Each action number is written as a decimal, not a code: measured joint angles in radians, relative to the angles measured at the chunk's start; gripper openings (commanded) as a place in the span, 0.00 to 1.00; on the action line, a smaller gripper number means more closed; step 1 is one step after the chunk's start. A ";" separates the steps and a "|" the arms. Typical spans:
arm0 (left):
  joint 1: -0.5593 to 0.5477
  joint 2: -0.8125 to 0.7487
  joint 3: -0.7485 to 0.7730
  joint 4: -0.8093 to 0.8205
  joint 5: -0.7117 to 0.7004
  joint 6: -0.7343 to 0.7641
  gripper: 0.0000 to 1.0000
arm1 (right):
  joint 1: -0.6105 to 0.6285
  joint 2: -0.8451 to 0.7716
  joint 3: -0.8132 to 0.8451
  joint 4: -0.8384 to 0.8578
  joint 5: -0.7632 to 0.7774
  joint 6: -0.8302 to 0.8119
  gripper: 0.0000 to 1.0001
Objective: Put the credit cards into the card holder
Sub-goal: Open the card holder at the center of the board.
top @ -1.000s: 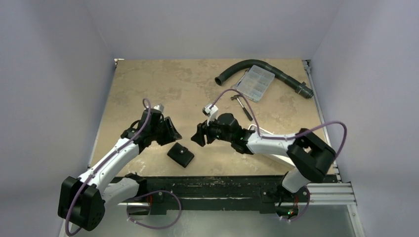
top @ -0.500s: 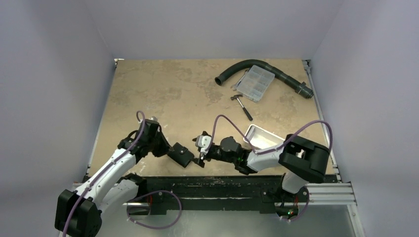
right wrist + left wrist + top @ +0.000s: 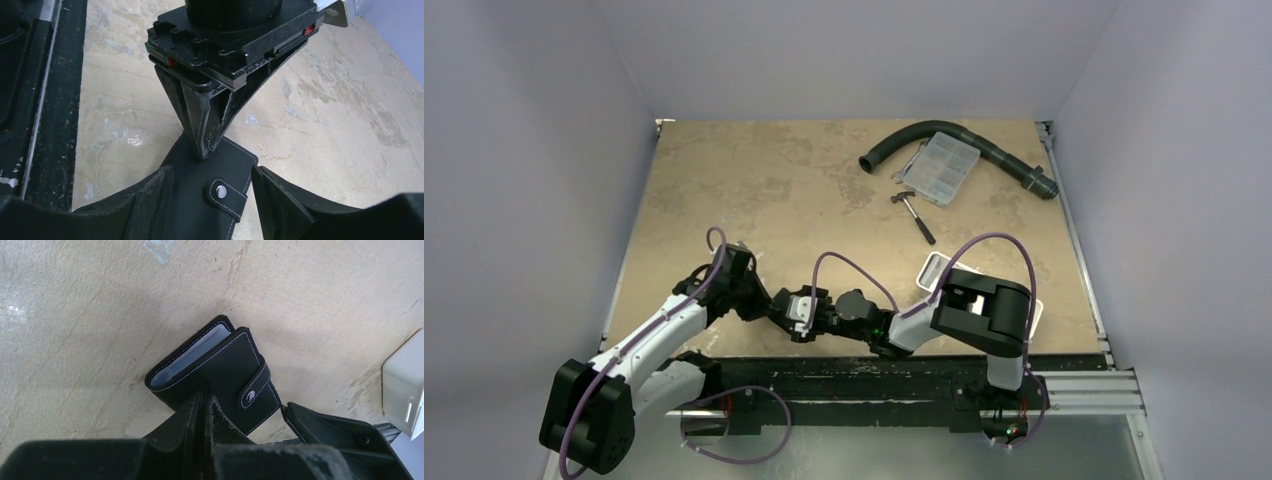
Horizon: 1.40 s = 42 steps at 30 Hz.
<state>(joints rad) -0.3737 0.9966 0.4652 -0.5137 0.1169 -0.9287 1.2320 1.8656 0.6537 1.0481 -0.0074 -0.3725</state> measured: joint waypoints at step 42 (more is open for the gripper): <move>-0.056 0.069 0.053 -0.033 -0.104 -0.101 0.00 | -0.303 0.051 0.111 -0.175 -0.105 0.597 0.00</move>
<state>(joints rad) -0.4297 1.0660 0.5186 -0.5468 0.0128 -1.0294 0.9291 1.9171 0.7643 0.8730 -0.1127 0.2249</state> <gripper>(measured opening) 0.026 0.022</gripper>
